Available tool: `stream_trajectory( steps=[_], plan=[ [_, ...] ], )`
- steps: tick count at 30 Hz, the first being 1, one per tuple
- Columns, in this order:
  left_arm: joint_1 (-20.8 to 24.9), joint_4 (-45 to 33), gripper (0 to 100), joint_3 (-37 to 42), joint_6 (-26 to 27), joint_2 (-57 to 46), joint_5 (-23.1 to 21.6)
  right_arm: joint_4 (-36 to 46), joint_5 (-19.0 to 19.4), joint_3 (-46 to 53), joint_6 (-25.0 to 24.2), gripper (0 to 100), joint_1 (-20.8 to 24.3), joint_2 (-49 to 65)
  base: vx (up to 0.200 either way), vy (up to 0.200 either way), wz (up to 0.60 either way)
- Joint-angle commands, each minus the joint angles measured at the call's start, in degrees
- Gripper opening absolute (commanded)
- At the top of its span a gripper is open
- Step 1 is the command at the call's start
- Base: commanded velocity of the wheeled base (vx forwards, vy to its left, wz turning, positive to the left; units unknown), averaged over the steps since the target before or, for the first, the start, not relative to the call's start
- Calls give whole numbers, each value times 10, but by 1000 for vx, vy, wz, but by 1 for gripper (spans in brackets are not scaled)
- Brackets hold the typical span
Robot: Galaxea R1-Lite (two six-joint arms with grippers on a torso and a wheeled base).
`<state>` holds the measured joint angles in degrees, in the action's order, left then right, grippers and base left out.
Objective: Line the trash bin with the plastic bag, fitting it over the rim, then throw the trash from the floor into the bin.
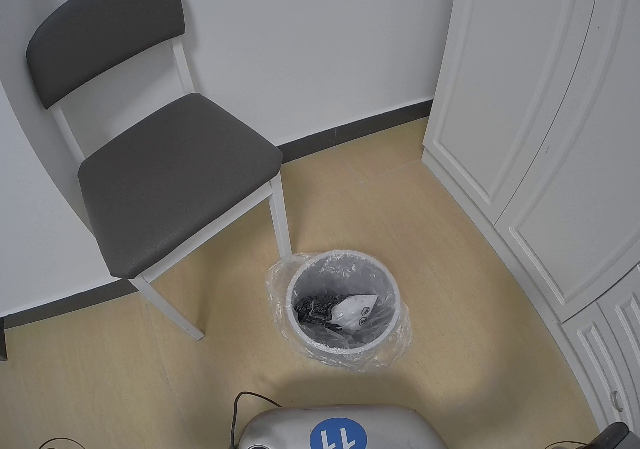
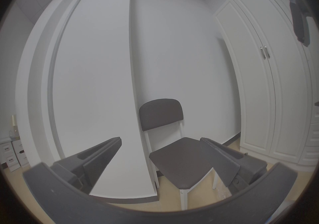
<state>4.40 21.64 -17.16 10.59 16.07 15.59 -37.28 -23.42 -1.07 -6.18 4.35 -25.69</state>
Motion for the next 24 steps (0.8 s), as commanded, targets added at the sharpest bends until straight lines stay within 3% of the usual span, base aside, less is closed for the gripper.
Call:
stream_trajectory(
  steps=[1, 6, 12, 24],
  plan=[
    [-15, -44, 100, 3, -10, -76, 0, 55, 21, 8, -1, 100, -51, 136, 0, 0, 0],
    [-18, -64, 100, 7, -22, -95, -1, 122, 52, 5, 0, 100, -58, 216, 0, 0, 0],
    [-18, -66, 100, 17, -24, -111, -3, 140, 60, 9, 3, 100, -51, 245, 0, 0, 0],
    [-33, -75, 100, 48, -22, -152, -23, 155, 161, 11, 3, 100, -44, 257, 0, 0, 0]
  ],
)
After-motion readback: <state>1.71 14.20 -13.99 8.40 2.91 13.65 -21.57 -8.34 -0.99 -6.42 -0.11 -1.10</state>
